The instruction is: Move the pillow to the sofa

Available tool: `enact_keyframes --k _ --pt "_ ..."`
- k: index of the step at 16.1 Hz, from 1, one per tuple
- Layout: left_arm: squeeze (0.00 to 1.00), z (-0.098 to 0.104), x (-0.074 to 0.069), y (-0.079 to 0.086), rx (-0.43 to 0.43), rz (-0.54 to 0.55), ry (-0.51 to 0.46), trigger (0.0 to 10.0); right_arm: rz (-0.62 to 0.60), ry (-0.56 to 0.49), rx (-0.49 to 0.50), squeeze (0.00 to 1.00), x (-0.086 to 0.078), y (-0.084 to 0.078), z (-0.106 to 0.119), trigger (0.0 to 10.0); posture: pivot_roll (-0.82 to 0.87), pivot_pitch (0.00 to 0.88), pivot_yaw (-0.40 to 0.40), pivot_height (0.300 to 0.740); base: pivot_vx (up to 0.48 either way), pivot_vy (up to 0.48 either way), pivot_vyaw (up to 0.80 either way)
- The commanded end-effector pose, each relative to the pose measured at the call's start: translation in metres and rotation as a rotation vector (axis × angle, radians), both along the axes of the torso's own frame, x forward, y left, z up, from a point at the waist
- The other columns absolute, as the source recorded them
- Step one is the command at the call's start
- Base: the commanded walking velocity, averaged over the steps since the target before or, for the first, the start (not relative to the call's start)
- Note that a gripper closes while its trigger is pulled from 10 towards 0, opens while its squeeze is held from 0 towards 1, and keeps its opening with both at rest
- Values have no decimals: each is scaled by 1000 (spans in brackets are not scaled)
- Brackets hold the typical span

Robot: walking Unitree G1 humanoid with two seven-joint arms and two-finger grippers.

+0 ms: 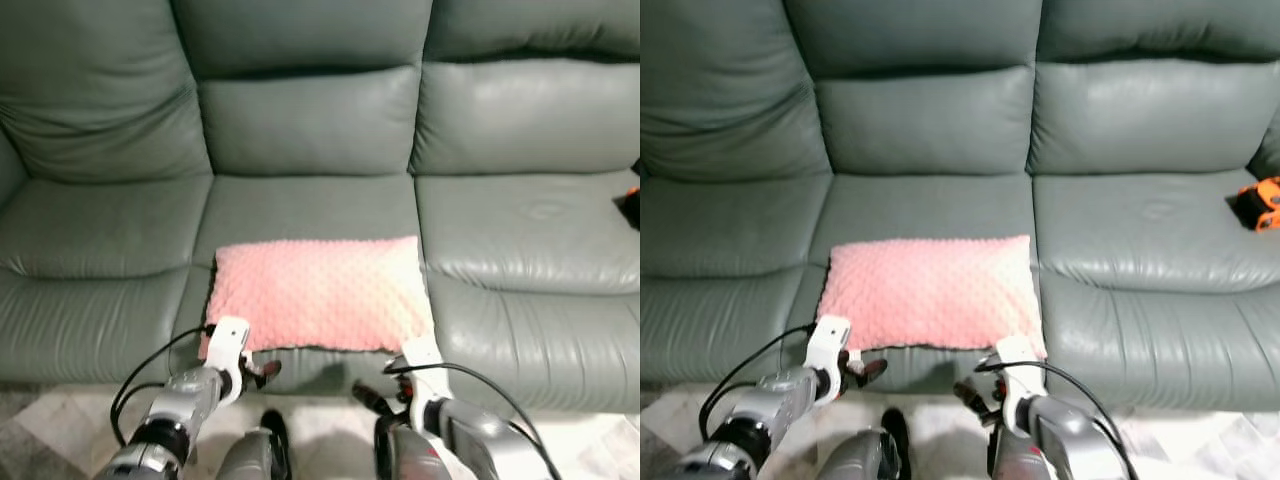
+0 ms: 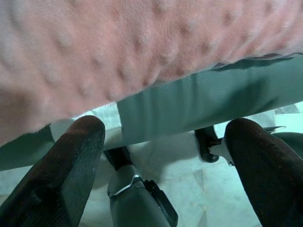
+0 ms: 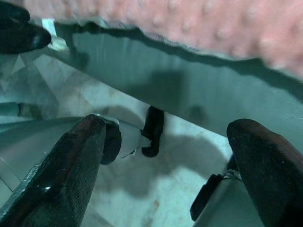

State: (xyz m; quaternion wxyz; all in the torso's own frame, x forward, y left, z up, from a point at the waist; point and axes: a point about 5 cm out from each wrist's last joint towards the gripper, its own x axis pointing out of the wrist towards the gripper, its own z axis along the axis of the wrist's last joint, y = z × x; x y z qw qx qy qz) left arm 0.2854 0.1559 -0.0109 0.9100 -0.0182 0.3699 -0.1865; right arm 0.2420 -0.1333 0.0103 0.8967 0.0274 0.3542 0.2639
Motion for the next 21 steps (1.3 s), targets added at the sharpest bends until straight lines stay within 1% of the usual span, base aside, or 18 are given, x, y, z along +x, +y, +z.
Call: enact_keyframes --k 1,2,3,4,5,6,8,9,11,13,16,17,18,19,21 --pt "0 -13 -13 4 21 18 60 10000 18 32 -4 0 -5 1 -9 10000 -180 430 92 740 0 0 0" --pt "0 -13 -12 1 21 17 62 10000 36 23 -18 0 0 1 -10 10000 -177 432 93 740 0 0 0" --pt "0 -13 -10 -3 28 21 55 10000 70 -43 -15 0 13 5 -6 10000 -180 437 95 740 0 0 0" --pt "0 -12 -8 -4 35 23 49 10000 82 -73 -19 0 17 5 -5 10000 -181 439 96 740 0 0 0" --pt "0 -8 -2 -2 67 58 7 10000 80 -158 -24 0 28 6 1 10000 -180 442 95 740 0 0 0" --pt "0 -6 0 -1 78 72 -6 10000 69 -179 -23 0 31 5 3 10000 -180 442 96 740 0 0 0" --pt "0 4 12 10 131 146 -89 10000 46 -239 -24 0 41 1 8 10000 -178 440 90 740 0 0 0" --pt "0 7 14 12 132 166 -102 10000 43 -240 -21 0 43 0 7 10000 -178 441 89 740 0 0 0" --pt "0 12 19 22 171 219 -136 10000 48 -253 -11 0 44 0 3 10000 -177 440 88 740 0 0 0" --pt "0 13 20 24 186 247 -149 10000 40 -251 1 0 44 0 1 10000 -177 438 87 740 0 0 0" --pt "0 11 18 23 190 252 -138 10000 48 -246 2 0 45 4 -2 10000 -174 440 87 740 0 0 0" --pt "0 11 18 24 212 266 -143 10000 49 -250 -6 0 46 5 -2 10000 -172 442 86 740 0 0 0" --pt "0 11 19 23 234 279 -150 10000 46 -274 -24 0 49 5 -1 10000 -170 445 85 740 0 0 0" --pt "0 12 20 21 217 287 -154 10000 29 -307 -36 0 53 4 1 10000 -169 446 85 740 0 0 0" --pt "0 16 24 19 227 295 -172 10000 -23 -353 -34 0 61 3 8 10000 -167 453 84 740 0 0 0"
